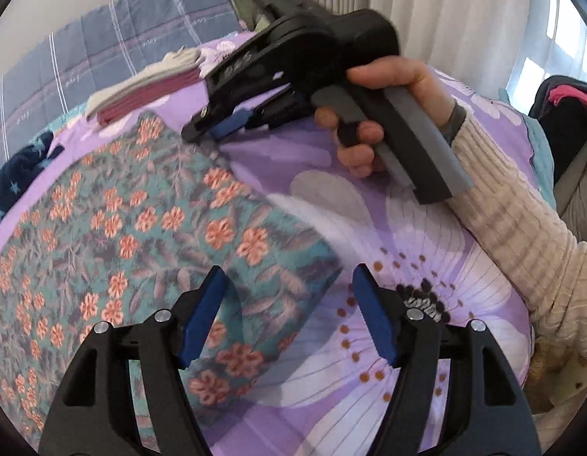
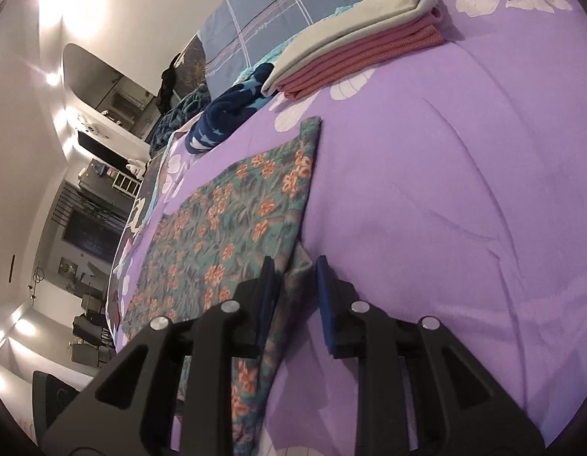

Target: Fold small clothes

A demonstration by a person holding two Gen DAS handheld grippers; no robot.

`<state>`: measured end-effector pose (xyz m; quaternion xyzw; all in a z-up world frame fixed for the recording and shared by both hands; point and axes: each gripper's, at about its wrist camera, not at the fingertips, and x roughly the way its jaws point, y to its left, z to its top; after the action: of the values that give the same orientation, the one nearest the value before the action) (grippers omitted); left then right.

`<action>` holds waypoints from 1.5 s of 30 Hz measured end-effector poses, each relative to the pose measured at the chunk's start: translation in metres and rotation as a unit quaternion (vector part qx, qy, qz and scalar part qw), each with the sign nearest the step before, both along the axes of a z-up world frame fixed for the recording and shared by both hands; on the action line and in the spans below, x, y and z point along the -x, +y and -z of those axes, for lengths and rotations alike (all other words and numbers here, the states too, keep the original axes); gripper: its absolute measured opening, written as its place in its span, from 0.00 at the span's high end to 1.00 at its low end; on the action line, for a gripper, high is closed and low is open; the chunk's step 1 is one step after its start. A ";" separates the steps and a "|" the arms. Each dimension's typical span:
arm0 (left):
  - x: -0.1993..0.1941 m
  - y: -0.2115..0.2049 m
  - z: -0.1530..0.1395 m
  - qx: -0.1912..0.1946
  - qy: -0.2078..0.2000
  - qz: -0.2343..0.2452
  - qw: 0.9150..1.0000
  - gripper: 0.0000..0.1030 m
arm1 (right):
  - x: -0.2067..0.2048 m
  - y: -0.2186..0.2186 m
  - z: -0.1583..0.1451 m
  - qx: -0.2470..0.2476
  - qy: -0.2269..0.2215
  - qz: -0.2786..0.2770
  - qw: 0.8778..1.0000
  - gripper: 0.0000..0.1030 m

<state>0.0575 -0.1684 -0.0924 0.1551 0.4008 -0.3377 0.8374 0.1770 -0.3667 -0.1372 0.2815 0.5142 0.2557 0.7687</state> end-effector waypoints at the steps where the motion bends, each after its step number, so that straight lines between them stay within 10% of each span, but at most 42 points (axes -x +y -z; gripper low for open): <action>1: 0.005 -0.003 -0.002 -0.002 -0.006 0.003 1.000 0.32 | 0.001 0.001 0.000 0.004 0.000 -0.006 1.000 0.78; 7: 0.018 -0.026 0.002 -0.052 -0.040 0.019 0.998 0.35 | 0.002 0.008 -0.001 0.011 -0.006 -0.027 1.000 0.72; 10: 0.012 -0.026 0.003 -0.051 -0.027 0.012 0.998 0.77 | 0.000 0.013 0.000 0.013 -0.017 -0.024 0.999 0.72; 13: -0.003 -0.014 0.000 -0.027 0.001 -0.010 1.000 0.88 | -0.001 0.012 0.001 0.001 -0.021 -0.001 1.000 0.87; 45: 0.011 -0.009 0.007 0.008 0.048 0.038 0.998 1.00 | -0.005 -0.010 0.014 -0.067 -0.007 0.066 0.996 0.97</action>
<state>0.0467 -0.1777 -0.0989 0.1468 0.4317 -0.3801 0.8048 0.1824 -0.3762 -0.1516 0.3640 0.4712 0.2397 0.7668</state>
